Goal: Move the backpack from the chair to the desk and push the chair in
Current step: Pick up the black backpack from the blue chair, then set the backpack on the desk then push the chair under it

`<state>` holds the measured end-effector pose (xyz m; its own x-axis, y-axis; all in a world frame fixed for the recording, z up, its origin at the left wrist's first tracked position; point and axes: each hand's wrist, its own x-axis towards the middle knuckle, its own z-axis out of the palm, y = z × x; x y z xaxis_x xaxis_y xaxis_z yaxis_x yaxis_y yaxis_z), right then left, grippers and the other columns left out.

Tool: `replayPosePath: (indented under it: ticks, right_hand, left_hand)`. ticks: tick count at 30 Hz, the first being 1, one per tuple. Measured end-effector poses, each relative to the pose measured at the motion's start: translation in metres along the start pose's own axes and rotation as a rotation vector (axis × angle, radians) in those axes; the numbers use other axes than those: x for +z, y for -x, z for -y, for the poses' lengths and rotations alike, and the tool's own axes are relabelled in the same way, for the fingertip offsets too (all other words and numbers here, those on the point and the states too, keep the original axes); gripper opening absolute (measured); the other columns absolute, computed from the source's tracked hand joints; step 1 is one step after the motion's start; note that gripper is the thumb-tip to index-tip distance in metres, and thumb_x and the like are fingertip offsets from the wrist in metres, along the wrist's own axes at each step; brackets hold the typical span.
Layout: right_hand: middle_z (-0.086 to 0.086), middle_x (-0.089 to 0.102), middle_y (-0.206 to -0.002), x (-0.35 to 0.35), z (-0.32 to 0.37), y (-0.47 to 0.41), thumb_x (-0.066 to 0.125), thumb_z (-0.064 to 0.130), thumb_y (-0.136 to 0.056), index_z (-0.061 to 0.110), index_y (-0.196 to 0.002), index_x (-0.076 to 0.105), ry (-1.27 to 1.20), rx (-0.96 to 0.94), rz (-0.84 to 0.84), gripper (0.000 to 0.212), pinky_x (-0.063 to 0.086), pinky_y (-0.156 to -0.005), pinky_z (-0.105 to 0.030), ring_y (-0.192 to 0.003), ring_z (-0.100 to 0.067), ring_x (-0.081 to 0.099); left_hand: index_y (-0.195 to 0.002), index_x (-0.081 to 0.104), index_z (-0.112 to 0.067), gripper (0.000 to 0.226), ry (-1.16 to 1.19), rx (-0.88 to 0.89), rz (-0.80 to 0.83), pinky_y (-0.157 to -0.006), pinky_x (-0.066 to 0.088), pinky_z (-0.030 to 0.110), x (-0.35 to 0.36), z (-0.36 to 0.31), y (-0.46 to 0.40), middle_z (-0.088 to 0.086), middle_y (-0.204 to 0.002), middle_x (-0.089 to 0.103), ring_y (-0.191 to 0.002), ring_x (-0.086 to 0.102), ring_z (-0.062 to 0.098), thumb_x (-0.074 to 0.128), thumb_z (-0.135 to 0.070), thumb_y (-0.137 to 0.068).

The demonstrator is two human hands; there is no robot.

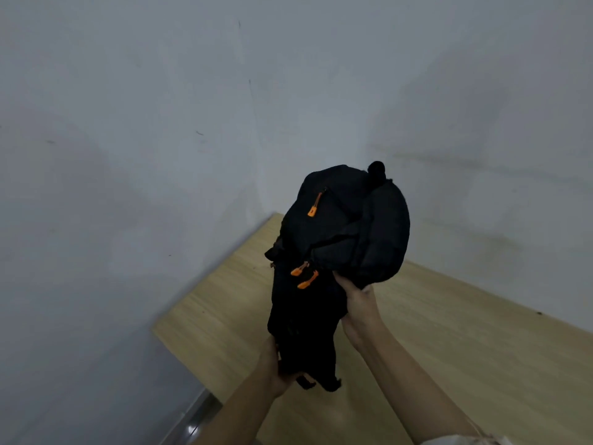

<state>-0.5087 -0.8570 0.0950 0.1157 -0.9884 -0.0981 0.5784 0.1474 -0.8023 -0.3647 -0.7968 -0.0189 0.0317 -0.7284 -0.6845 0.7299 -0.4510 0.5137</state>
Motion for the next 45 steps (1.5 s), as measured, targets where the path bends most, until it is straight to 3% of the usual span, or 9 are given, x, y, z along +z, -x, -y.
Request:
replayPosePath:
  ticks: [3, 6, 14, 20, 27, 33, 37, 41, 45]
  right_hand:
    - [0.006, 0.078, -0.093, -0.016, -0.003, -0.014, 0.06, -0.001, -0.089, 0.022, -0.104, 0.068, 0.047, 0.029, 0.009, 0.029, 0.058, -0.062, -0.022, -0.086, -0.013, 0.073]
    - [0.001, 0.077, -0.096, -0.029, -0.006, -0.026, 0.058, -0.006, -0.087, 0.017, -0.104, 0.069, 0.086, 0.046, -0.017, 0.031, 0.06, -0.07, -0.027, -0.09, -0.018, 0.071]
    - [0.0, 0.063, -0.126, -0.062, -0.042, -0.06, 0.07, 0.014, -0.085, 0.025, -0.119, 0.058, 0.271, 0.188, -0.159, 0.038, 0.048, -0.1, -0.047, -0.115, -0.022, 0.06]
    - [-0.008, 0.047, -0.14, -0.088, -0.103, -0.062, 0.07, 0.015, -0.087, 0.018, -0.143, 0.032, 0.317, 0.593, -0.425, 0.068, 0.044, -0.098, -0.048, -0.121, -0.032, 0.051]
    - [-0.022, 0.001, -0.158, -0.104, -0.116, -0.065, 0.073, -0.009, -0.075, 0.022, -0.152, -0.004, 0.691, 0.315, -0.972, 0.113, 0.037, -0.104, -0.054, -0.141, -0.042, 0.016]
    - [-0.019, -0.009, -0.16, -0.096, -0.129, -0.083, 0.075, 0.001, -0.077, 0.025, -0.149, -0.014, 1.584, 0.208, -0.609, 0.117, 0.024, -0.11, -0.062, -0.145, -0.045, -0.01]
    - [-0.016, -0.016, -0.16, -0.086, -0.142, -0.095, 0.078, 0.017, -0.075, 0.03, -0.149, -0.013, 2.123, 0.294, -0.408, 0.118, 0.019, -0.109, -0.069, -0.145, -0.044, -0.01]
    - [-0.015, -0.003, -0.161, -0.087, -0.148, -0.114, 0.079, 0.054, -0.065, 0.032, -0.15, -0.006, 2.221, 0.217, -0.219, 0.122, 0.018, -0.11, -0.07, -0.146, -0.043, 0.002]
    - [-0.009, -0.015, -0.161, -0.083, -0.16, -0.132, 0.072, 0.067, -0.065, 0.037, -0.143, -0.028, 2.123, 0.377, -0.158, 0.13, 0.016, -0.113, -0.067, -0.147, -0.041, -0.001]
  left_hand:
    - [-0.126, 0.052, 0.002, 0.034, -0.182, 0.107, -0.174, -0.052, 0.054, 0.034, 0.01, -0.01, -0.015, 0.017, -0.095, 0.064, -0.077, 0.062, 0.032, 0.037, -0.017, -0.102]
    - [-0.122, 0.047, 0.002, 0.025, -0.272, 0.252, -0.372, -0.045, 0.045, 0.032, 0.021, -0.028, -0.032, 0.014, -0.086, 0.053, -0.062, 0.053, 0.027, 0.039, -0.004, -0.1]
    - [-0.107, 0.057, -0.007, 0.021, -0.584, 0.645, -0.515, -0.081, 0.056, 0.052, 0.023, -0.137, -0.074, 0.022, -0.113, 0.06, -0.097, 0.061, 0.04, 0.05, 0.006, -0.093]
    - [-0.094, 0.058, -0.008, 0.02, -0.881, 0.533, -0.38, -0.084, 0.053, 0.052, -0.009, -0.212, -0.12, 0.016, -0.1, 0.059, -0.096, 0.059, 0.039, 0.046, 0.007, -0.092]
    - [-0.125, 0.051, -0.004, 0.035, -1.271, 0.557, -0.288, -0.1, 0.047, 0.046, -0.029, -0.201, -0.157, 0.024, -0.134, 0.048, -0.117, 0.051, 0.036, 0.058, -0.002, -0.091]
    - [-0.146, 0.022, -0.008, 0.081, -1.304, 0.638, -0.296, -0.117, 0.021, 0.045, -0.043, -0.179, -0.163, 0.025, -0.156, 0.011, -0.145, 0.005, 0.033, 0.071, -0.007, -0.082]
    - [-0.149, 0.015, -0.018, 0.097, -1.394, 0.585, -0.276, -0.111, 0.03, 0.053, -0.047, -0.182, -0.175, 0.023, -0.158, -0.002, -0.141, 0.015, 0.041, 0.08, -0.019, -0.076]
    - [-0.149, 0.013, -0.017, 0.096, -1.474, 0.536, -0.192, -0.115, 0.022, 0.053, -0.054, -0.187, -0.197, 0.023, -0.158, 0.001, -0.141, 0.013, 0.042, 0.077, -0.022, -0.079]
    - [-0.15, 0.011, -0.016, 0.093, -1.516, 0.549, -0.117, -0.117, 0.017, 0.051, -0.048, -0.207, -0.221, 0.023, -0.158, 0.001, -0.143, 0.011, 0.039, 0.074, -0.019, -0.082]
